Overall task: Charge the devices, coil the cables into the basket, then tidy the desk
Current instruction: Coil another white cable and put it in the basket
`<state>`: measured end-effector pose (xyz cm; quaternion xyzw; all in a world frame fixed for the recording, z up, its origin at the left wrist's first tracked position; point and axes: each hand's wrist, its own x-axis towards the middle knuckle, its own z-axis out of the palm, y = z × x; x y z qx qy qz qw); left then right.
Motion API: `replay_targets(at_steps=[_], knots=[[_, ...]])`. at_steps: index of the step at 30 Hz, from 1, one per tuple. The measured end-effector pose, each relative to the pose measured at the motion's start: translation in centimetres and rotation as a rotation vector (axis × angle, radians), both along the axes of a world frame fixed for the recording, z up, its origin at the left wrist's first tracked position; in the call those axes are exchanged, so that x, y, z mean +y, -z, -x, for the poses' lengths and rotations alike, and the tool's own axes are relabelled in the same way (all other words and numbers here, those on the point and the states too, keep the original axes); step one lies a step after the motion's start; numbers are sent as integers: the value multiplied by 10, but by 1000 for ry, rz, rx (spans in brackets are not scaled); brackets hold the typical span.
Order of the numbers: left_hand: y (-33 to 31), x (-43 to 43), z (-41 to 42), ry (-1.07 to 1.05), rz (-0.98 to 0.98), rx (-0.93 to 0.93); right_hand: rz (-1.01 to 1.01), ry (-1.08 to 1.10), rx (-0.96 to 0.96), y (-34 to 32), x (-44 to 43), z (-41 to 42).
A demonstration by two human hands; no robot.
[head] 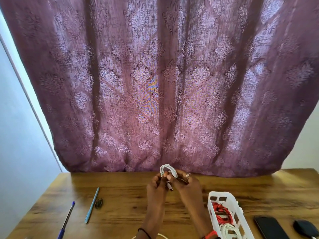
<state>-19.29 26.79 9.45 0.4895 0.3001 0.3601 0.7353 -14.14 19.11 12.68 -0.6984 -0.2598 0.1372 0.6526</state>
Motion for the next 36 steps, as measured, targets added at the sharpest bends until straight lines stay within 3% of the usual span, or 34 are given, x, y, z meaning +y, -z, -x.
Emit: replay_targets(at_steps=[4,8,13,17,22,27,36], knots=[[4,1,-8,23,-54,72,-15,173,-42,9,3,1],[9,3,-15,22,-52,103,-56,213,-31,14,5,2],[7,2,-17,31,4,84,-180,68,-26,6,0,3],[1,0,-5,165,9,-4,-220,-84,11,2,-8,-8],[-2,8,10,258,76,-75,-289,-297,145,1,-13,-14],[-1,11,18,263,-6,-58,-355,-490,283,2,-19,-24],[-3,15,15,149,-128,47,10,-250,-109,2,-17,-28]])
